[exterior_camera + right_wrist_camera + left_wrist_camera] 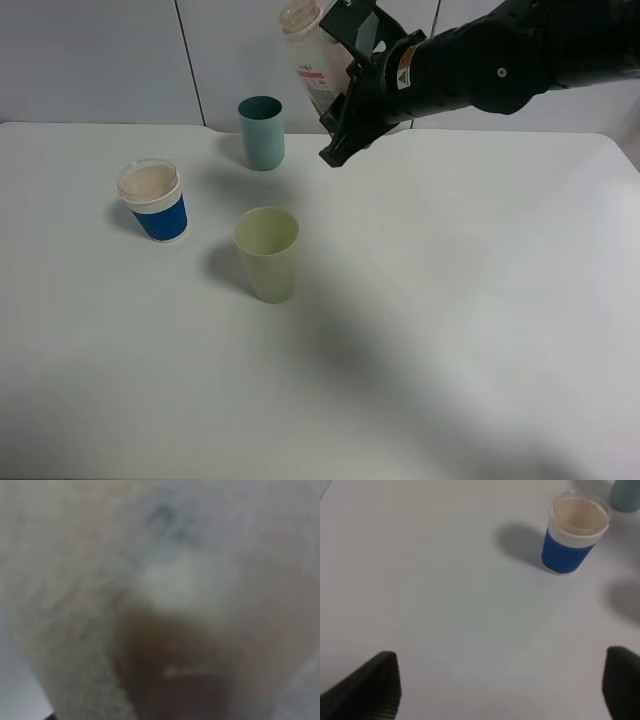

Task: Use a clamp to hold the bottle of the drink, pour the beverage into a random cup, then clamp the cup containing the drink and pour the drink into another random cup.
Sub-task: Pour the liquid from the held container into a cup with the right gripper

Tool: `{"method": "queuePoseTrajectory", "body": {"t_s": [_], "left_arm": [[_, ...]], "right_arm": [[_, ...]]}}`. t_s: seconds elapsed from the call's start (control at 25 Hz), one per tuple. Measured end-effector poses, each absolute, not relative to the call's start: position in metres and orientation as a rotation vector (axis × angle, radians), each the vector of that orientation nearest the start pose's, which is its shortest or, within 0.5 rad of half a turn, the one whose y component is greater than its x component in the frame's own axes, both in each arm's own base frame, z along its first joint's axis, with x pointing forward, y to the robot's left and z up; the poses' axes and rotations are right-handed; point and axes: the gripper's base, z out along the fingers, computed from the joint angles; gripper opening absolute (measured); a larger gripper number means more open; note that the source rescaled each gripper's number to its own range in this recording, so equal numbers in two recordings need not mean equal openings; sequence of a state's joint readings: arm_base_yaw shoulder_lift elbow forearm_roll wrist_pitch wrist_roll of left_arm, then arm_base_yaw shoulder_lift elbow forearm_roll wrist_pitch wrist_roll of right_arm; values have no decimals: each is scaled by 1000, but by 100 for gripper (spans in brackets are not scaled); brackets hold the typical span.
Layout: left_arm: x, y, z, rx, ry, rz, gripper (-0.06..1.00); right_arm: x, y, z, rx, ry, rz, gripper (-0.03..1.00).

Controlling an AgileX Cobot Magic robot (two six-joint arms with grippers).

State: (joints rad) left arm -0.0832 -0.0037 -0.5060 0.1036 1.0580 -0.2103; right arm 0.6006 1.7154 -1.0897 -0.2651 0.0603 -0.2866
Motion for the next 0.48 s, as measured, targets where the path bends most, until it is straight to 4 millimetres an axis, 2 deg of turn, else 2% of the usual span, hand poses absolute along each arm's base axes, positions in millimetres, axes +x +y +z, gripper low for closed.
{"method": "queuePoseTrajectory", "body": {"t_s": [0.48], "left_arm": [[-6,9,279,-134,2024,-62,88]], "right_arm": [[302,218,226,-1400,1831,-127,0]]}}
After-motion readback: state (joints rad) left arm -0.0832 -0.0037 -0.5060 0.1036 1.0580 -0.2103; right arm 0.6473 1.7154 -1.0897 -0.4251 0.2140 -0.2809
